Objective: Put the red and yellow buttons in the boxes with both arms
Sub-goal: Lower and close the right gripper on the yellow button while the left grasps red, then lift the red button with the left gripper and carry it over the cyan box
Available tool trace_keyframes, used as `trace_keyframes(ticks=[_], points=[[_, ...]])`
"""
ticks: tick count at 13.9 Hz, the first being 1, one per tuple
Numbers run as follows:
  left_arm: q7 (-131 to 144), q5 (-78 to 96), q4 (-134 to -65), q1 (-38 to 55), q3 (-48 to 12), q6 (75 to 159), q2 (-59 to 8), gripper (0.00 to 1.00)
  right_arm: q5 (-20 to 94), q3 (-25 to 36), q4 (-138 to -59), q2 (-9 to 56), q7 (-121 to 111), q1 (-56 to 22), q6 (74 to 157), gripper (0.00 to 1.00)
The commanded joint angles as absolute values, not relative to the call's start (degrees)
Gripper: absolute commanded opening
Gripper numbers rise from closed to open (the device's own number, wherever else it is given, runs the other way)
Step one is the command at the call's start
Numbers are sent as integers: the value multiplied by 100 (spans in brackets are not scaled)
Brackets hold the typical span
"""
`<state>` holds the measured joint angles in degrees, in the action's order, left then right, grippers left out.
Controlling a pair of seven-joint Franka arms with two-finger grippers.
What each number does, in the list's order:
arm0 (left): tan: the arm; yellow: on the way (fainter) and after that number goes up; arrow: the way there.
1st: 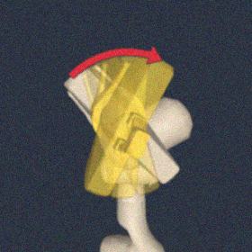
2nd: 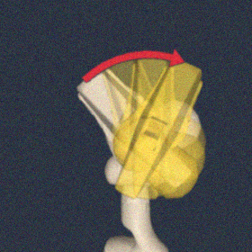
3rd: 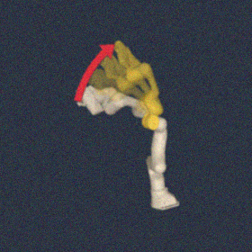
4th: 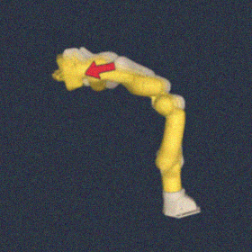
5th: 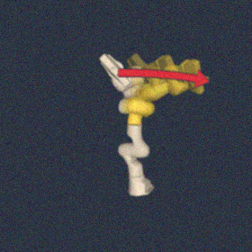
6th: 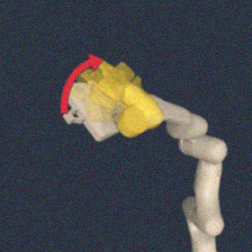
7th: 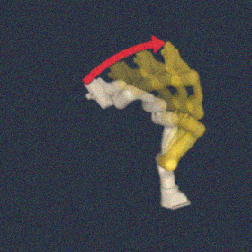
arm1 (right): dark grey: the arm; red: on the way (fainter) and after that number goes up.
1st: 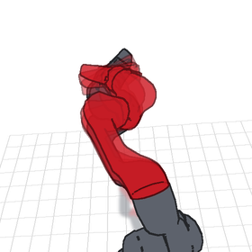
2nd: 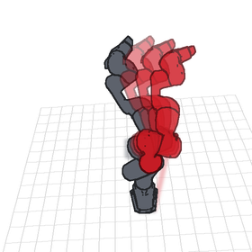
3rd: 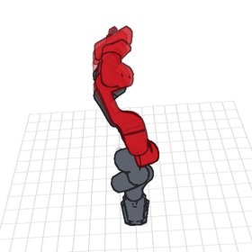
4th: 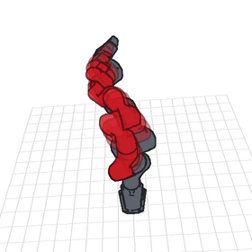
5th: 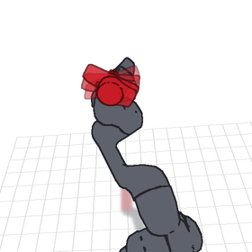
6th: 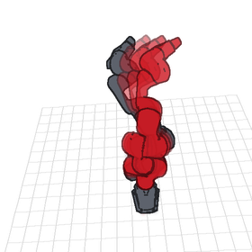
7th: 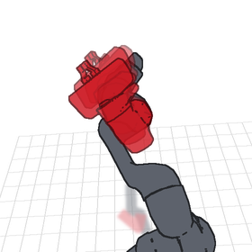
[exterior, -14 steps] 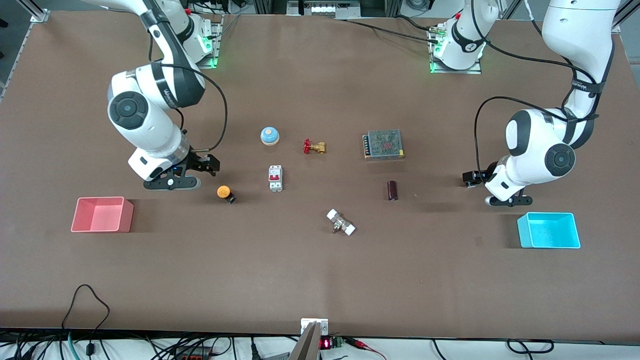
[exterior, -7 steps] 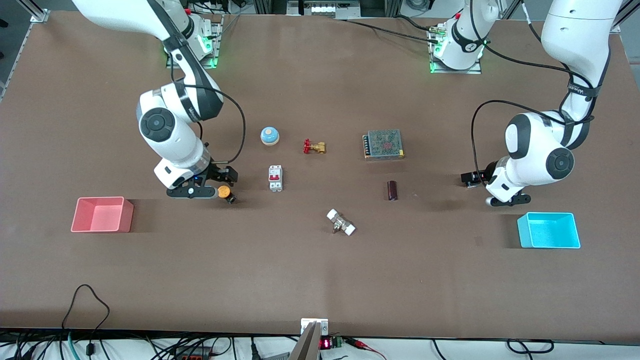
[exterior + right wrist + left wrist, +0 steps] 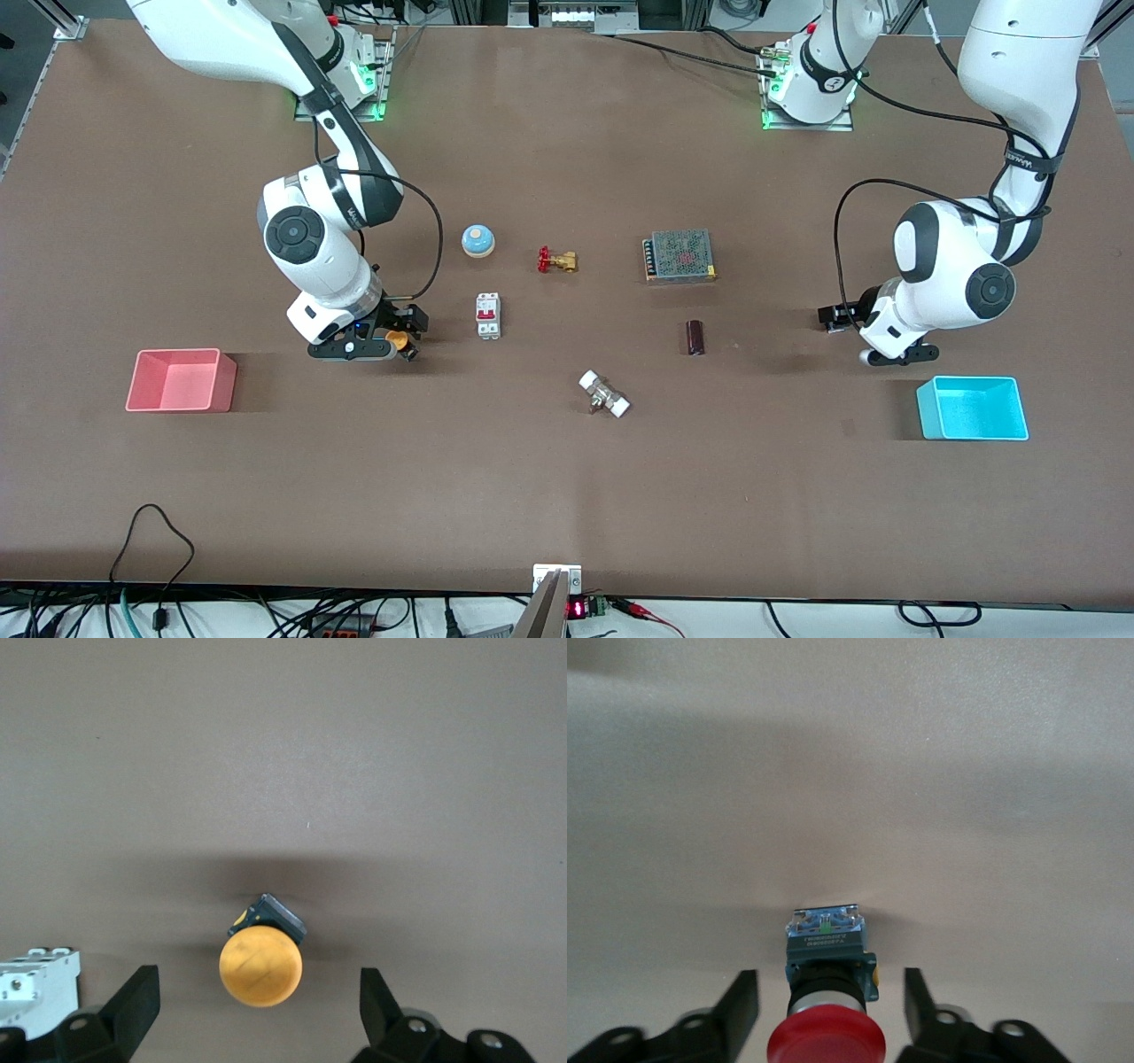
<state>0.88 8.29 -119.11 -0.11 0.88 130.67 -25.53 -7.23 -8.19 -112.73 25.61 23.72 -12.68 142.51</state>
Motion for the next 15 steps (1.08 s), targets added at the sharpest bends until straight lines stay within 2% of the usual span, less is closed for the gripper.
trace_keyframes(ticks=[1,5,9,11,13,15], points=[[-9,958,-11918,-26,88,13157,-2601,53,-923,-826,-11259,2645,2505,-1266,14379,100],[-9,958,-11909,-18,97,13157,-2584,34,-932,-826,-11250,2724,2496,-1266,14440,100],[18,897,-11656,-175,149,13078,-2207,30,-940,-826,-11250,2856,2496,-1274,14607,100],[-43,853,-11226,-456,149,12868,-2188,31,-1028,-826,-11250,2874,2496,-1274,14616,95],[-193,826,-10970,-606,158,12832,-2180,31,-1116,-826,-11250,2883,2496,-1274,14616,84],[-298,713,-10663,-764,176,12535,-2188,31,-1134,-826,-11250,2883,2496,-1266,14616,67]])
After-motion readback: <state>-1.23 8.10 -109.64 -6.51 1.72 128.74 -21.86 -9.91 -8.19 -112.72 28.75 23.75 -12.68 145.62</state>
